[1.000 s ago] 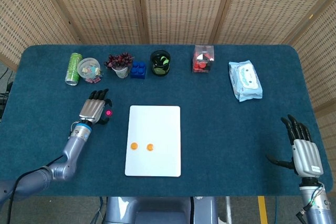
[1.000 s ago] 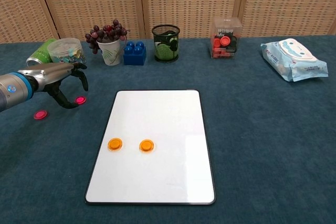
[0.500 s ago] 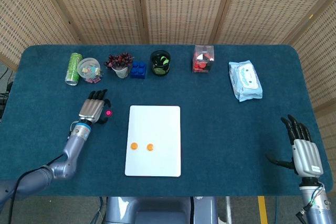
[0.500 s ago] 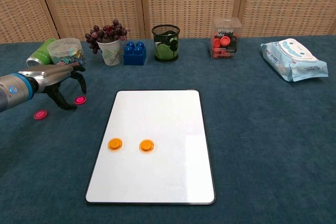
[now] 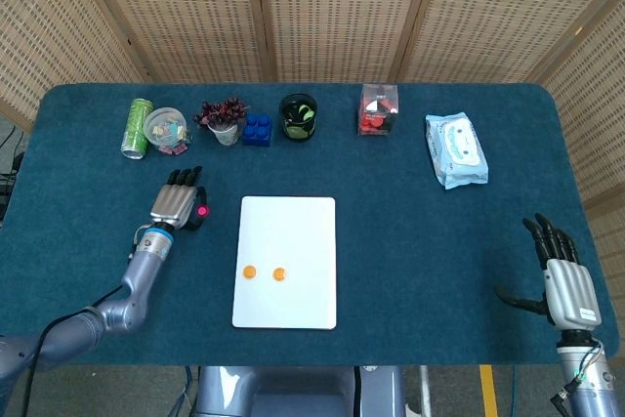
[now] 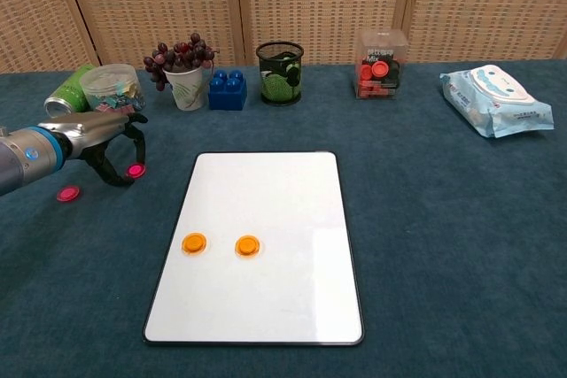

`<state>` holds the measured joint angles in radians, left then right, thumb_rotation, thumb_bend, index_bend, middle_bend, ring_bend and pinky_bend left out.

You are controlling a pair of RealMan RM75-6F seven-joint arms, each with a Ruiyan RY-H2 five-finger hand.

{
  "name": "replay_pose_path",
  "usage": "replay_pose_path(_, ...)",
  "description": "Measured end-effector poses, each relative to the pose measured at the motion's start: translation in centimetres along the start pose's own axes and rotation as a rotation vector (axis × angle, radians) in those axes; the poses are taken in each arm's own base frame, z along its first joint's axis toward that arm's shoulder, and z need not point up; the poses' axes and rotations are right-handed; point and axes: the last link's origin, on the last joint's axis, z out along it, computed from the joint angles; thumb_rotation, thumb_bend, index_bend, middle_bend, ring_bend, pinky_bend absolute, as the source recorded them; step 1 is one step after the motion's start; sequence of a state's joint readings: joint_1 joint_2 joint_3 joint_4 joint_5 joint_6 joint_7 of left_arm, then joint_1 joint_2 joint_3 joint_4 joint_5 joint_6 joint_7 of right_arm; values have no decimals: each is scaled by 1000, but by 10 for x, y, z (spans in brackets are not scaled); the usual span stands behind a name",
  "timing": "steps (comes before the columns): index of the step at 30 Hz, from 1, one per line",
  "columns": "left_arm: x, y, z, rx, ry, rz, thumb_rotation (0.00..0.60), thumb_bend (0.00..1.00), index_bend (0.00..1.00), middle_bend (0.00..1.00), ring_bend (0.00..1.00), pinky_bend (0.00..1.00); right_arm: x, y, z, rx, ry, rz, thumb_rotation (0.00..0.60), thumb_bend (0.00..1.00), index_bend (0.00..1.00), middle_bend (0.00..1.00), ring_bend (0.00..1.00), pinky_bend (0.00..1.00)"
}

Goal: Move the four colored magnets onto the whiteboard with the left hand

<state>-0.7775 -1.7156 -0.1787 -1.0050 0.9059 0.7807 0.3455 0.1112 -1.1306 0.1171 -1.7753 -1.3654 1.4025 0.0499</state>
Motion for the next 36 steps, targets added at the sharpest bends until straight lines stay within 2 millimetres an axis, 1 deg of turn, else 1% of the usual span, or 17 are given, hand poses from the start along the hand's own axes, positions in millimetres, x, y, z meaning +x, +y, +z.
replay_pose_path(5, 8, 3, -4, -16, 17, -15, 600, 374, 627, 0, 0, 0, 0, 0, 0, -1, -1, 1, 600, 129, 0, 0, 0, 0)
replay_pose_path(8, 13, 11, -9, -41, 18, -37, 600, 370, 627, 0, 0, 0, 0, 0, 0, -2, -1, 2, 600, 131, 0, 0, 0, 0)
replay_pose_path(16, 27, 45, -28, -148, 17, -64, 600, 367, 627, 0, 0, 0, 0, 0, 0, -2, -1, 3, 600, 128, 0, 0, 0, 0)
replay_pose_path(18, 27, 53, -29, -168, 12, -56, 600, 366, 627, 0, 0, 0, 0, 0, 0, -2, -1, 4, 600, 131, 0, 0, 0, 0)
replay_pose_path(25, 16, 74, -30, -229, -38, -17, 600, 357, 627, 0, 0, 0, 0, 1, 0, -3, -4, 6, 600, 131, 0, 0, 0, 0)
replay_pose_path(36, 11, 86, -31, -264, -57, 3, 600, 347, 627, 0, 0, 0, 0, 1, 0, -3, -7, 9, 600, 131, 0, 0, 0, 0)
